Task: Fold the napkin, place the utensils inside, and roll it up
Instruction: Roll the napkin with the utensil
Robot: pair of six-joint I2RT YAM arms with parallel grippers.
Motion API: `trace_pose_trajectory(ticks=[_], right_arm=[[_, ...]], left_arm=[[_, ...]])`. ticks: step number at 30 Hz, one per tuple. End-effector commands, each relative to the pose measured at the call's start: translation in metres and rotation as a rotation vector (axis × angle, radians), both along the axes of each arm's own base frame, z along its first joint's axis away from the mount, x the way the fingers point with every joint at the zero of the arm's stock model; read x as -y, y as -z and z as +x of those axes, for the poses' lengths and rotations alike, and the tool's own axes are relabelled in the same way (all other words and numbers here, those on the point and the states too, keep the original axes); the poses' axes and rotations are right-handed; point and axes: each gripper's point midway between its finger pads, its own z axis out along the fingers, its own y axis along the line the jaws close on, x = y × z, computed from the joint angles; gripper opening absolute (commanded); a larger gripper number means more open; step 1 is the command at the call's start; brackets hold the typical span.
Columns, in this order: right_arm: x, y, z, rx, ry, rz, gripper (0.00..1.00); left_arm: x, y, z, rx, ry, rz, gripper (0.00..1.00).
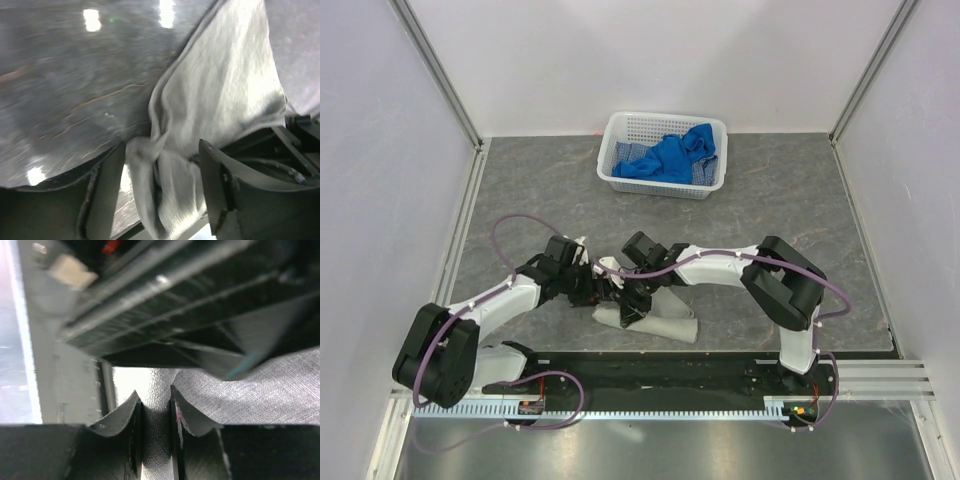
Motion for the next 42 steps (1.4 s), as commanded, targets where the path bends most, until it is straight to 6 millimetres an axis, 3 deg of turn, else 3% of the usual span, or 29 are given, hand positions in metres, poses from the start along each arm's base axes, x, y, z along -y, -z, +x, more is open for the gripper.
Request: trace_pose_trajectory(ticks=[1,6,9,12,23,29,33,37,42], right_arm=[[0.02,0.017,-0.023,-0.307,0.039,-0.102,0.29],[0.021,0.025,-0.016,-0.4,0.068,-0.11,0.29],[0.023,0.029,-0.009,-0.394,0.085,-0.126,0.29],[0.026,0.03,-0.008,-0.391,0.084,-0.134,0.29],[0.043,0.046,-0.015,-0.388,0.094,-0.2,0.27],[0.041,0.048,-0.013,-0.398,0.121,-0.217,0.27],[0.038,0.046,-0.009,-0.398,0.139,-0.221,0.27],[0.036,0.048,-0.005,-0.393,0.16,-0.234,0.27],[0.035,0.049,-0.003,-0.385,0.168,-0.24,0.27]], left_arm=[[-0.021,-0.01,0.014,0.105,-0.047,0.122,0.72],[-0.035,-0.016,0.015,0.154,-0.135,0.145,0.77],[-0.041,-0.015,0.013,0.161,-0.179,0.15,0.85],[-0.048,-0.015,0.015,0.167,-0.215,0.179,0.87],[-0.042,-0.02,0.029,0.178,-0.223,0.173,0.87],[-0.04,-0.05,0.038,0.303,-0.208,0.13,0.84],[-0.025,-0.061,0.023,0.358,-0.119,0.014,0.77],[-0.003,-0.067,0.001,0.35,-0.025,-0.149,0.77],[0.002,-0.047,-0.018,0.257,-0.017,-0.197,0.77]])
